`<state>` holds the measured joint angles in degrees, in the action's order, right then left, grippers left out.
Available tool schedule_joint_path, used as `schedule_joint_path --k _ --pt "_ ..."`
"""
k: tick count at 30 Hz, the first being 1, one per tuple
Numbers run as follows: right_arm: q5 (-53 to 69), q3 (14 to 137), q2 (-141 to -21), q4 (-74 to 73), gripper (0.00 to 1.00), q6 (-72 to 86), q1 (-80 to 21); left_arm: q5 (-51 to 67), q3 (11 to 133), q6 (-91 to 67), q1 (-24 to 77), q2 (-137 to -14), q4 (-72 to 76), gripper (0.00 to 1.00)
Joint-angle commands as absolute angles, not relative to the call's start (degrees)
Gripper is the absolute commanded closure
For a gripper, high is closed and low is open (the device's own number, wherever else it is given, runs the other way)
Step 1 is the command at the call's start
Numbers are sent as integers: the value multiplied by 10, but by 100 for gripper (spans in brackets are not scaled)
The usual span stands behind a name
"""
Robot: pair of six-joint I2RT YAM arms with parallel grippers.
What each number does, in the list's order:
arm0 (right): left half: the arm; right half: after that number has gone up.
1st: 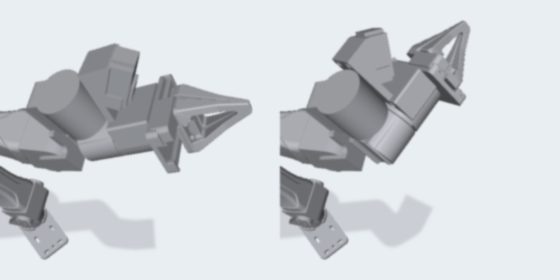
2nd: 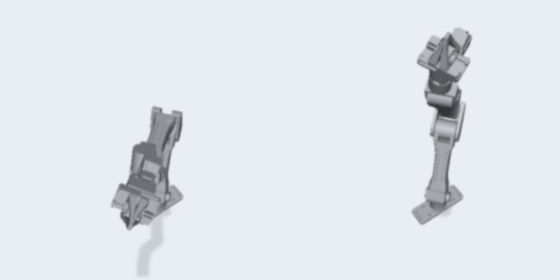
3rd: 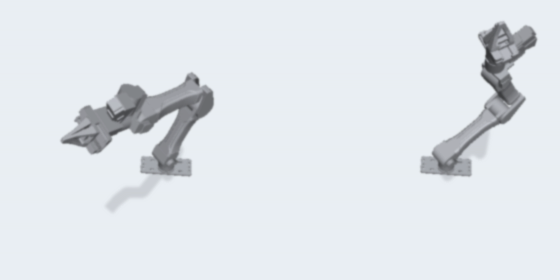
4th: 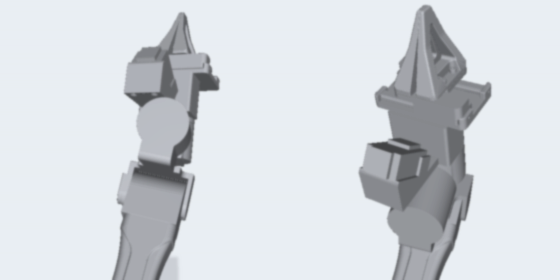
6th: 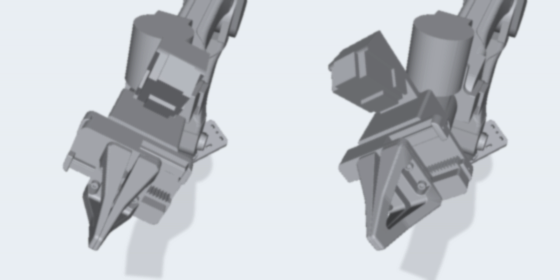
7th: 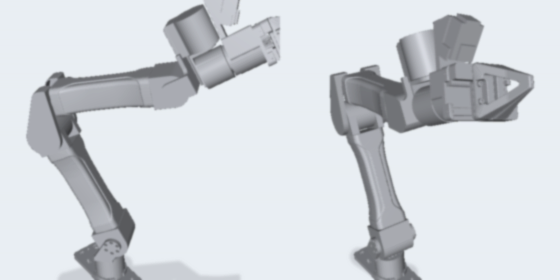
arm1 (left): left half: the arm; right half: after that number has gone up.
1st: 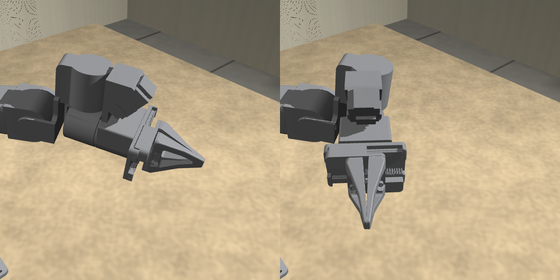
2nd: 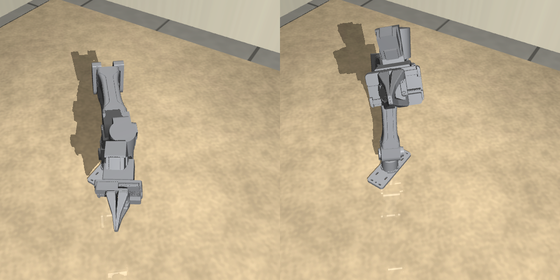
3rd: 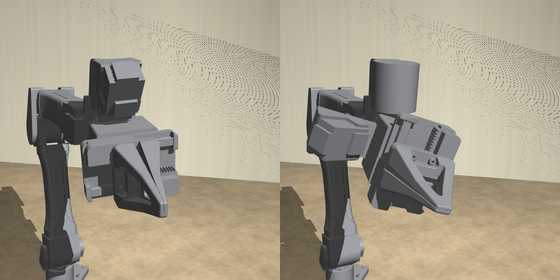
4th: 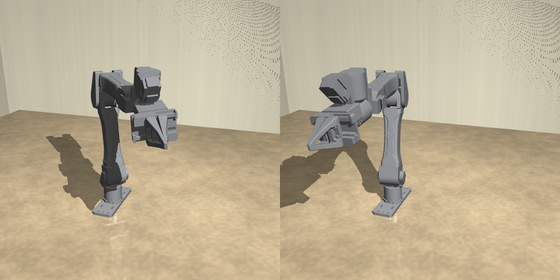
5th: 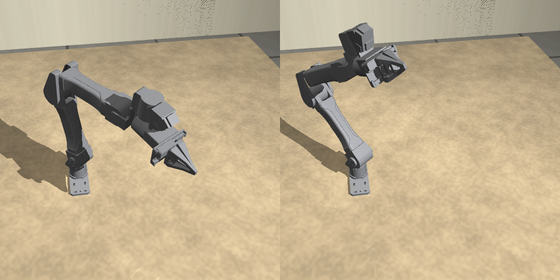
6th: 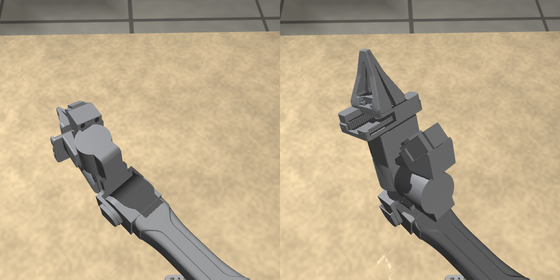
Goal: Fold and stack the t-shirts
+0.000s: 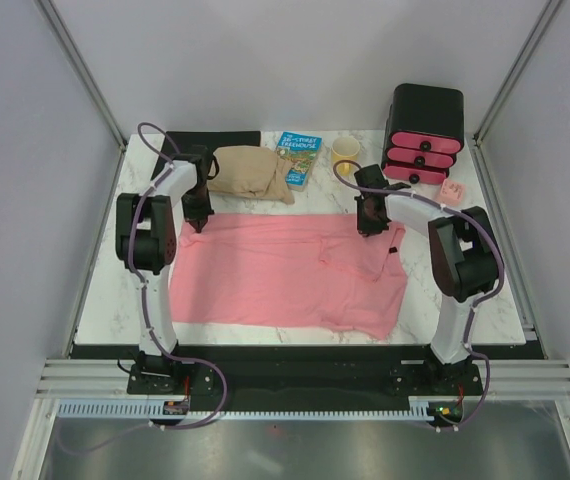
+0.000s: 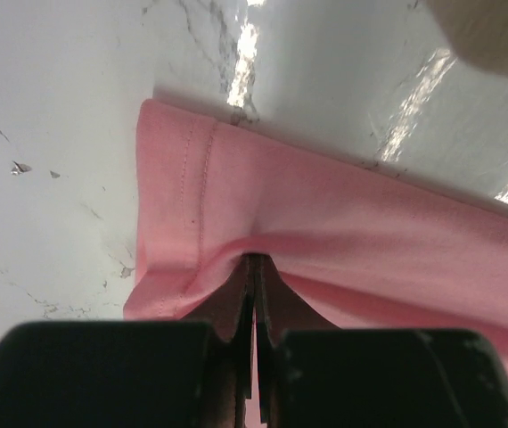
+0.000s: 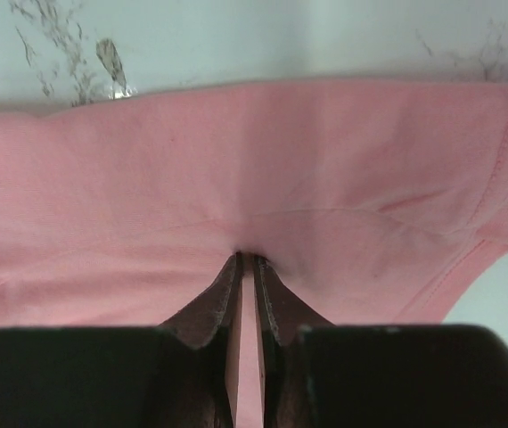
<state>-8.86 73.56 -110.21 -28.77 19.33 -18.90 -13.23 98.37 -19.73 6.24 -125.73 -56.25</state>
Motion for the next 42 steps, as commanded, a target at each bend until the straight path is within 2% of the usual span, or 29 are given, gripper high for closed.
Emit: schedule_joint_path --k 1,8,12,15,18,28,36,42 --pt "-90 784 -1136 -308 84 168 -184 -156 1030 -212 61 -1300 -562 98" --pt "-76 835 -1168 -318 80 158 -178 -163 1069 -208 57 -1325 -571 98" --pt "-54 857 -1178 -320 72 149 -172 -141 1087 -199 55 -1321 -570 98" --pt "-47 865 -1167 -322 69 148 -172 -145 1063 -202 55 -1276 -563 88" --pt "-52 868 -1165 -326 68 148 -171 -163 1031 -200 55 -1236 -552 85" --pt "-34 873 -1173 -330 67 156 -171 -144 941 -203 55 -1173 -531 86" --pt "-43 874 -1174 -335 67 156 -170 -158 888 -201 55 -1183 -526 87" --pt "-34 886 -1163 -345 64 161 -161 -221 873 -215 54 -1175 -530 85"
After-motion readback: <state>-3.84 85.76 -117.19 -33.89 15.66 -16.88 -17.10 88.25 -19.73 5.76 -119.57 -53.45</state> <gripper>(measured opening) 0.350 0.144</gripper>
